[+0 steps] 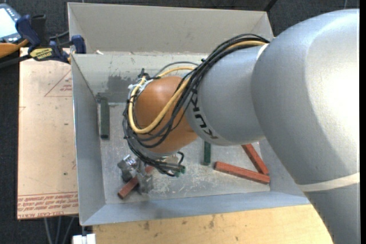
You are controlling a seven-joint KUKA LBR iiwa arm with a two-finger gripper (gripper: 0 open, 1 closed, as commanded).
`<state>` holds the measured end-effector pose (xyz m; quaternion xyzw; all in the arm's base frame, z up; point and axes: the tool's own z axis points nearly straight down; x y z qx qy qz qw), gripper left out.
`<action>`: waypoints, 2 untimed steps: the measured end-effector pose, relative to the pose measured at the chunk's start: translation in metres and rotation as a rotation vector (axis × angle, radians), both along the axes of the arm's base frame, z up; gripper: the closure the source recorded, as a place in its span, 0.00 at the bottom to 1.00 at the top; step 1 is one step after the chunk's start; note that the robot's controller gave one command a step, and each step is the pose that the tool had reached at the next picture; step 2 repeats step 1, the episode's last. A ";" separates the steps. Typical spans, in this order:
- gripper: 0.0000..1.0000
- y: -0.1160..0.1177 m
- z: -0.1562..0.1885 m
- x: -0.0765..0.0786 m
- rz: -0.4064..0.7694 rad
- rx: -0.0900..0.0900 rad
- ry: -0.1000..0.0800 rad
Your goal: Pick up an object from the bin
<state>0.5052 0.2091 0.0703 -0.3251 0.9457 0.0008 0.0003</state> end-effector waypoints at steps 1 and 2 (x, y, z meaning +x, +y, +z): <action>1.00 -0.001 0.153 0.039 0.021 0.003 -0.012; 1.00 -0.001 0.153 0.039 0.021 0.003 -0.012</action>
Offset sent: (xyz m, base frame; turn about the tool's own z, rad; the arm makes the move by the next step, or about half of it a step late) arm 0.0367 -0.0016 0.1476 -0.0241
